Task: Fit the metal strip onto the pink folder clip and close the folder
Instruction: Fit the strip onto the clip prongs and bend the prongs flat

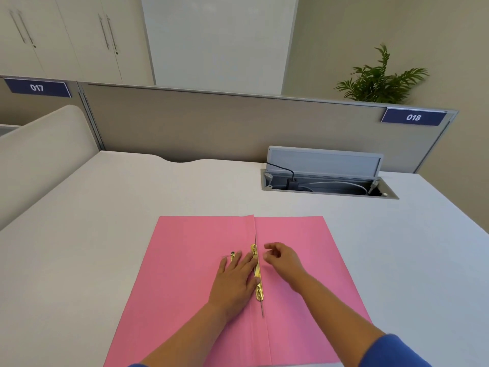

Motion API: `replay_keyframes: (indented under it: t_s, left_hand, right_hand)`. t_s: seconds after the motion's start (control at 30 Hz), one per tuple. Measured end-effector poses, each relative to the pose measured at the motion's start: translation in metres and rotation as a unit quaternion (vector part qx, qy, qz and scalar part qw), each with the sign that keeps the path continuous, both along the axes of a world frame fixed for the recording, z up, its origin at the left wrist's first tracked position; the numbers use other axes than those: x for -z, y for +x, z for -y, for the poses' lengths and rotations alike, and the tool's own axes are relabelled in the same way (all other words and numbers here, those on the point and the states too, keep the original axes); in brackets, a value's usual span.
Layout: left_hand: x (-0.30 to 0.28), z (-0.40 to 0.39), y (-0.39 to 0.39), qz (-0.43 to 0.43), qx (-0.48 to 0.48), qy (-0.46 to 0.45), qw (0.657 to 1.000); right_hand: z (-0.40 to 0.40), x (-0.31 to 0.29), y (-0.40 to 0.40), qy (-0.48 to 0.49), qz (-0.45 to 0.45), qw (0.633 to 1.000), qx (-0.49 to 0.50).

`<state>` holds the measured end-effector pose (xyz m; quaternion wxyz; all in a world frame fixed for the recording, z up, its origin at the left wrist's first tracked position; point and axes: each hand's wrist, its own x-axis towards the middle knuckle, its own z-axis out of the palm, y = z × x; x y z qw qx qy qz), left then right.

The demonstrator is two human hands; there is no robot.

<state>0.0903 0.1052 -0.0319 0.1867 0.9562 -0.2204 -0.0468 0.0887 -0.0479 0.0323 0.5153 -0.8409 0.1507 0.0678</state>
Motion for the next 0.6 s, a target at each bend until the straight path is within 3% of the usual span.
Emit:
replay_keyframes:
  t_s: [0.23, 0.6]
  left_hand:
    - [-0.001, 0.000, 0.002, 0.015, 0.007, 0.022, 1.000]
    - [-0.001, 0.000, 0.002, 0.007, 0.007, 0.010, 1.000]
  right_hand:
    - [-0.005, 0.000, 0.034, 0.000, 0.001, 0.999, -0.055]
    - [-0.011, 0.014, 0.055, -0.171, 0.015, 0.985, -0.026]
